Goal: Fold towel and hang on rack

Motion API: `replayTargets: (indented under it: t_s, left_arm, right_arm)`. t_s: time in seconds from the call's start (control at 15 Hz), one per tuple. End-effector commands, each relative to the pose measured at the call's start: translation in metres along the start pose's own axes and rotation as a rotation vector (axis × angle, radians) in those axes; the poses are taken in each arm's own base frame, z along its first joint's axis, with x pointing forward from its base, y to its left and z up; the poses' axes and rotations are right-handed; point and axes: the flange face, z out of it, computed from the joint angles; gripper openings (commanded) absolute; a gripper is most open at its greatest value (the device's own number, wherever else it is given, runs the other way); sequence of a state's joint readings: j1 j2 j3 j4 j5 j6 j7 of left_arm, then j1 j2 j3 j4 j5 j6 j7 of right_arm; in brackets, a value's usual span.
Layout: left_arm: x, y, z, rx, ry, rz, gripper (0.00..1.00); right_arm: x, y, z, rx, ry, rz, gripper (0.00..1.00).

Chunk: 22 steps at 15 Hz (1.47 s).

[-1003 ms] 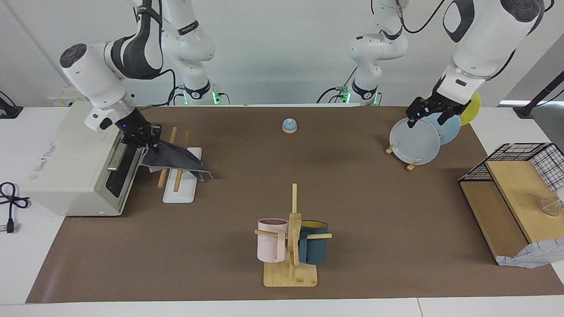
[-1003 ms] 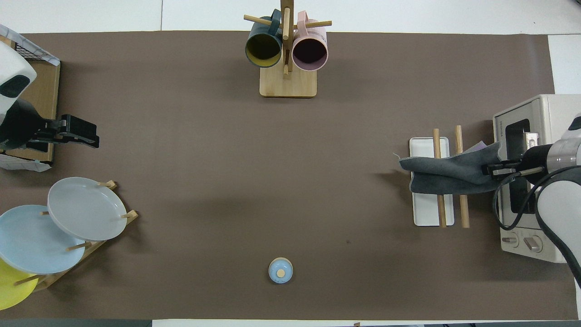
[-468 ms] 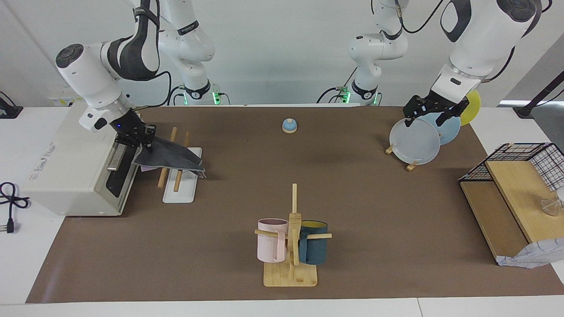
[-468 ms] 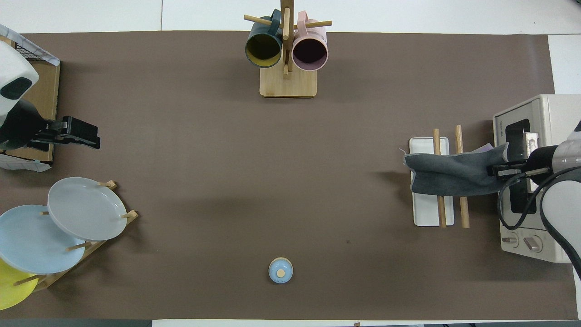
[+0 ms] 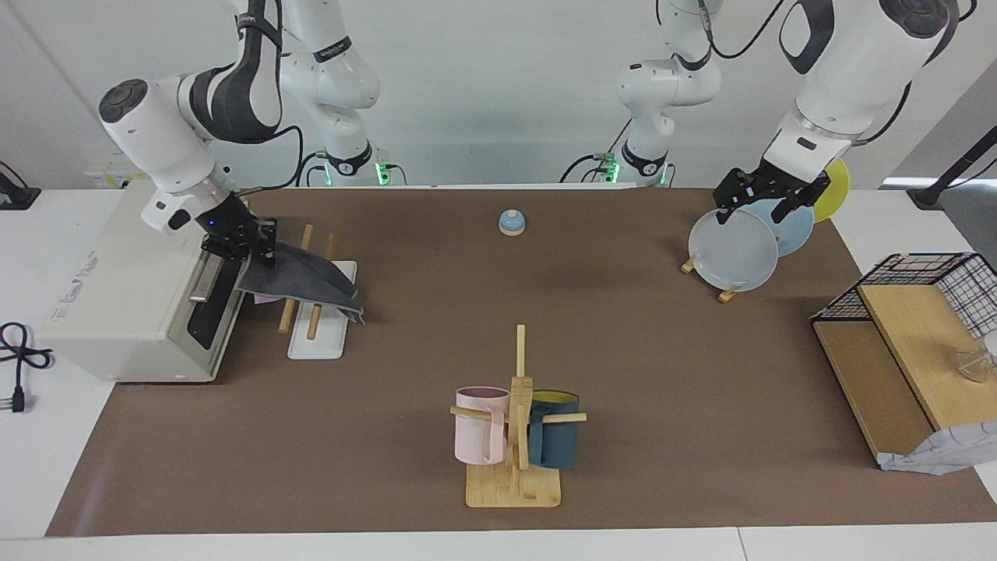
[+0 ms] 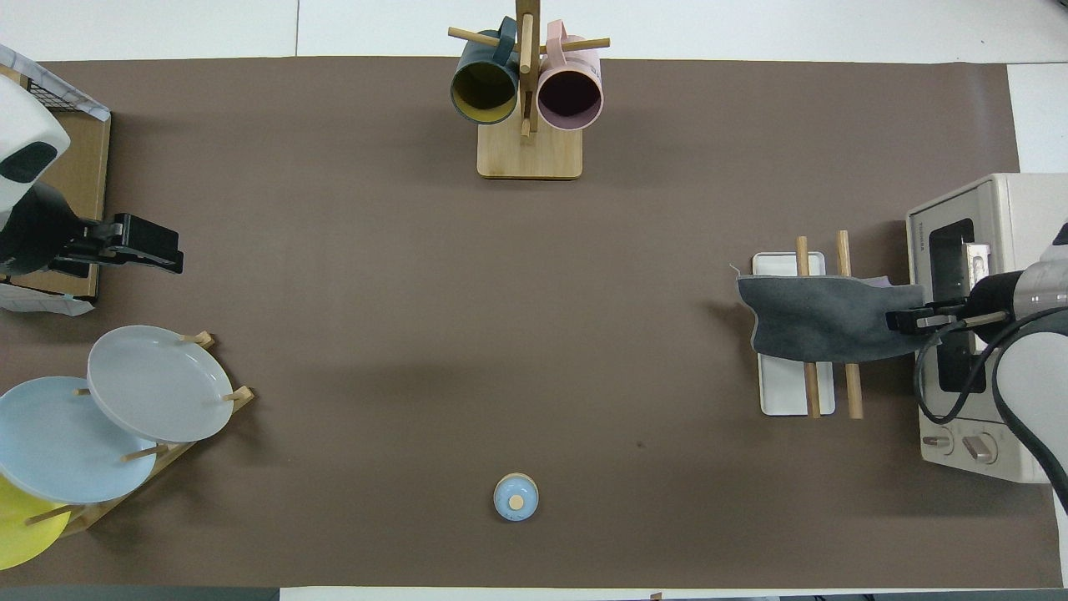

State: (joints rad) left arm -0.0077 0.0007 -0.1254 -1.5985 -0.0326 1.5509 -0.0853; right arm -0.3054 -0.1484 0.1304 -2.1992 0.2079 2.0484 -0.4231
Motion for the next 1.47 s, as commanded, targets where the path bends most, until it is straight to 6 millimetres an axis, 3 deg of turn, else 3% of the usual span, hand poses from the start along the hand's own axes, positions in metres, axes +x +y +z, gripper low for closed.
replayTargets:
  t_s: [0.0,0.2,0.4,0.6,0.67,0.74,0.94,1.4]
  left_arm:
    - [-0.003,-0.005,-0.004,0.000,0.021,0.003,1.00]
    - [-0.003,-0.008,-0.005,0.000,0.021,-0.003,1.00]
    - [-0.005,-0.007,-0.005,0.001,0.018,-0.002,1.00]
    - [-0.005,-0.008,-0.005,0.001,0.018,-0.003,1.00]
    - [-0.005,-0.008,-0.005,0.001,0.017,-0.003,1.00]
    - [-0.005,-0.008,-0.005,0.001,0.017,-0.003,1.00]
    - [-0.005,-0.007,-0.004,-0.001,0.016,-0.002,1.00]
    - [-0.005,-0.007,-0.004,0.001,0.017,-0.002,1.00]
  right_arm:
    - [-0.004,0.004,-0.003,-0.016,-0.013,-0.026,1.00]
    - [-0.003,0.006,-0.009,-0.042,-0.034,-0.046,1.00]
    - [0.008,0.003,-0.031,-0.060,-0.041,-0.067,1.00]
    - [0.035,-0.009,-0.080,-0.109,-0.014,-0.058,1.00]
    - [0.044,-0.030,-0.098,-0.118,-0.001,-0.054,1.00]
    - [0.053,-0.044,-0.101,-0.137,-0.034,-0.041,1.00]
    - [0.053,-0.075,-0.136,-0.216,-0.081,0.035,1.00]
    - [0.042,-0.072,-0.128,-0.223,-0.136,0.075,1.00]
